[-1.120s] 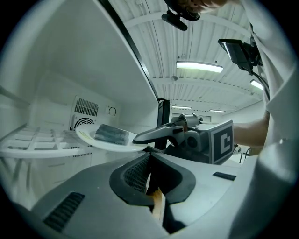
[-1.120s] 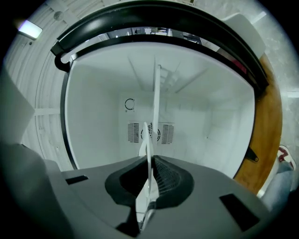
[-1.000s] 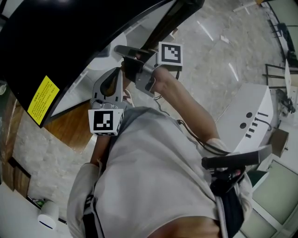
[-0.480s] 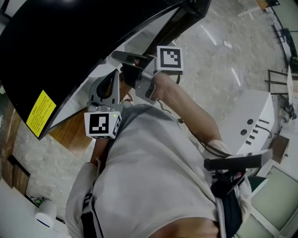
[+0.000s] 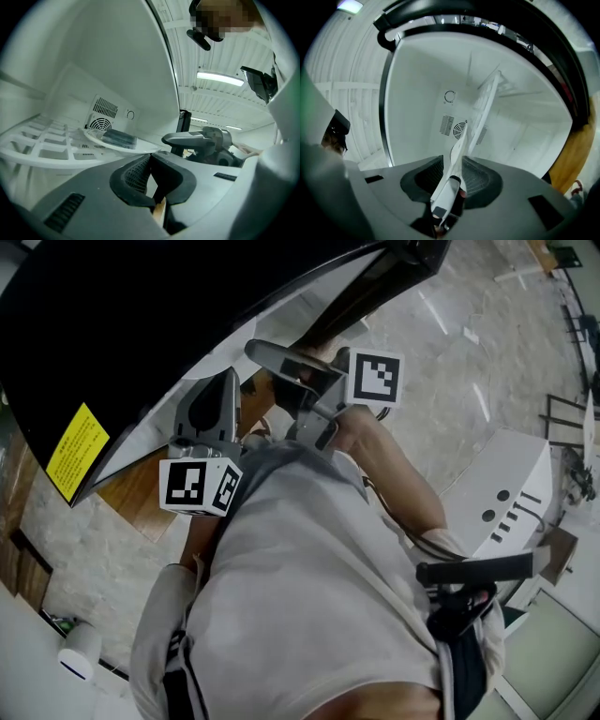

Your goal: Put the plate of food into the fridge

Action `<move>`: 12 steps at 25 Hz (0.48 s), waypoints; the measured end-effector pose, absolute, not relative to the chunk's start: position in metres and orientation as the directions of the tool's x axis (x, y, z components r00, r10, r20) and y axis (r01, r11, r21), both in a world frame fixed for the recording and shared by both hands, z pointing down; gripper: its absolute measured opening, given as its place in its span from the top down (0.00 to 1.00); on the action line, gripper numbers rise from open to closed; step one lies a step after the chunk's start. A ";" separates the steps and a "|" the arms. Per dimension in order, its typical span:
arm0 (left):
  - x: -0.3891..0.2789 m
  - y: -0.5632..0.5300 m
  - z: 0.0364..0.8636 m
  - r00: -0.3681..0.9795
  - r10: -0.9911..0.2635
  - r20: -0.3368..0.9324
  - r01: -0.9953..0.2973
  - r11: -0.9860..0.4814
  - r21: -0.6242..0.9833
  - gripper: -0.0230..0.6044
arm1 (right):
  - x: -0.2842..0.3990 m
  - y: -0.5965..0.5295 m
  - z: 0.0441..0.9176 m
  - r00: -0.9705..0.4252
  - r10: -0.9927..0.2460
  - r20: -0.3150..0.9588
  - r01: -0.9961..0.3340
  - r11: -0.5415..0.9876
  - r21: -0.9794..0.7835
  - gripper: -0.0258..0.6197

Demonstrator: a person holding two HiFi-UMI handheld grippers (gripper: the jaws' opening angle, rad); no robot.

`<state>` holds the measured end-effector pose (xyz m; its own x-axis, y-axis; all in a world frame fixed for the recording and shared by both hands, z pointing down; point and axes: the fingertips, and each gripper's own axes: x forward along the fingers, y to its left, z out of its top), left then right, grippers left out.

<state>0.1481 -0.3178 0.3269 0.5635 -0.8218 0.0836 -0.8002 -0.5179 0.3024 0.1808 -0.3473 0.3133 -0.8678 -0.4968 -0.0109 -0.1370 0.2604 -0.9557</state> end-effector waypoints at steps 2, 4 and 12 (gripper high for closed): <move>0.146 -0.319 0.328 0.551 -0.829 0.091 -0.810 -0.506 0.296 0.93 | 0.189 -0.341 0.313 -0.838 -0.541 -0.070 -0.095 0.270 -0.958 0.79; 0.146 -0.317 0.329 0.533 -0.840 0.100 -0.824 -0.489 0.285 0.93 | 0.191 -0.331 0.314 -0.820 -0.566 -0.083 -0.153 0.357 -0.922 0.89; 0.145 -0.317 0.337 0.486 -0.866 0.115 -0.856 -0.445 0.264 0.93 | 0.166 -0.311 0.309 -0.726 -0.672 0.144 -0.685 0.725 -0.074 0.92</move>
